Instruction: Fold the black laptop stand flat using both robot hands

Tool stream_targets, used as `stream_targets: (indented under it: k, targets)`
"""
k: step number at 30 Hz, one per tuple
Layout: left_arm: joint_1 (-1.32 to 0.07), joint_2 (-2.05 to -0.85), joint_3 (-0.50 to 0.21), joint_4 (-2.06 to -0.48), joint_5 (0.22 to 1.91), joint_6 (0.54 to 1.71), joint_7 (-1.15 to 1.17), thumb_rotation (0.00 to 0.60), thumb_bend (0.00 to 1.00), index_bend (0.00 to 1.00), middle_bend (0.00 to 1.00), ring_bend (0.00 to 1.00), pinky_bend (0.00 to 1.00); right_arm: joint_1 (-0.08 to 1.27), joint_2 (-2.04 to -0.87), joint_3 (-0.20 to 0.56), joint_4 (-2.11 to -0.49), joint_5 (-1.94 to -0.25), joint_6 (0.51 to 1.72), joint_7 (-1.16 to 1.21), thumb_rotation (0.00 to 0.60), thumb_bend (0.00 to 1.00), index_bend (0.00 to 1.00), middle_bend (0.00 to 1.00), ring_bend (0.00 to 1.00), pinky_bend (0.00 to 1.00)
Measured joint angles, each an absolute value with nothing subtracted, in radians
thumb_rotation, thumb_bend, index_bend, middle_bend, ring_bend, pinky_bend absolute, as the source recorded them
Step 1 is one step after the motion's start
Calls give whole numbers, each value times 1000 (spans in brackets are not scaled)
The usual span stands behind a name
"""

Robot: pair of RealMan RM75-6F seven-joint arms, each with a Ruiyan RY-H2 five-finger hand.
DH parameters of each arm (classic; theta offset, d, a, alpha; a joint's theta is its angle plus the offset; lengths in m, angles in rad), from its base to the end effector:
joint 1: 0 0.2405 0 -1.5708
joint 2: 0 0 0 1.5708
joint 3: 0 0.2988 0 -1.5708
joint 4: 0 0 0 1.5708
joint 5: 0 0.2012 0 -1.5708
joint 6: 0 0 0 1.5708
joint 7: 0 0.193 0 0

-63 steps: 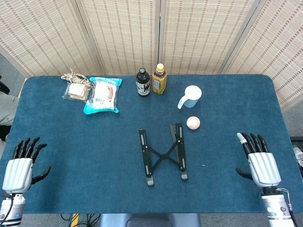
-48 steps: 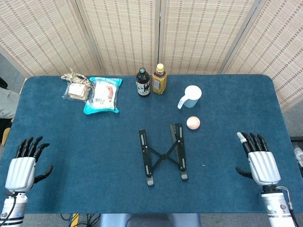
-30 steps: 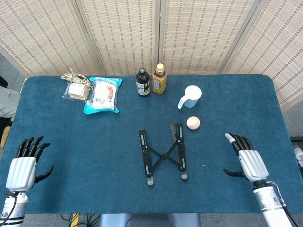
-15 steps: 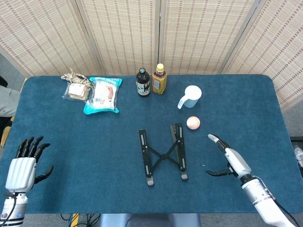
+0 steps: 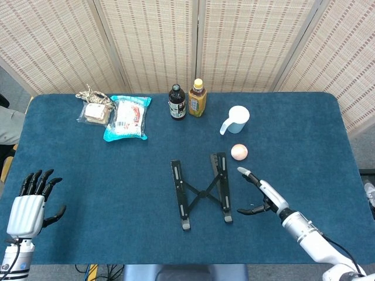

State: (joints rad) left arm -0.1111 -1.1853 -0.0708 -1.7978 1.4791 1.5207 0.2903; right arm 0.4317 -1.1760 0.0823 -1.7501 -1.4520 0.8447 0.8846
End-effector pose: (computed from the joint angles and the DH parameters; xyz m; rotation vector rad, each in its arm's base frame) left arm -0.2974 0.2407 0.1605 -1.3814 -0.8364 -0.9175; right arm -0.2541 -0.3039 0.0493 1.3343 -2.1341 1.2218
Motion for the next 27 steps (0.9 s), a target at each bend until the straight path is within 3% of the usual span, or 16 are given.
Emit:
stream_targets:
  k: [27]
  targets:
    - [-116, -1187, -69, -1787, 1482, 1512, 284, 600, 217, 218, 96, 33, 20, 489, -1214, 39, -1742, -1415, 730, 997, 600, 50, 0, 0, 0, 0]
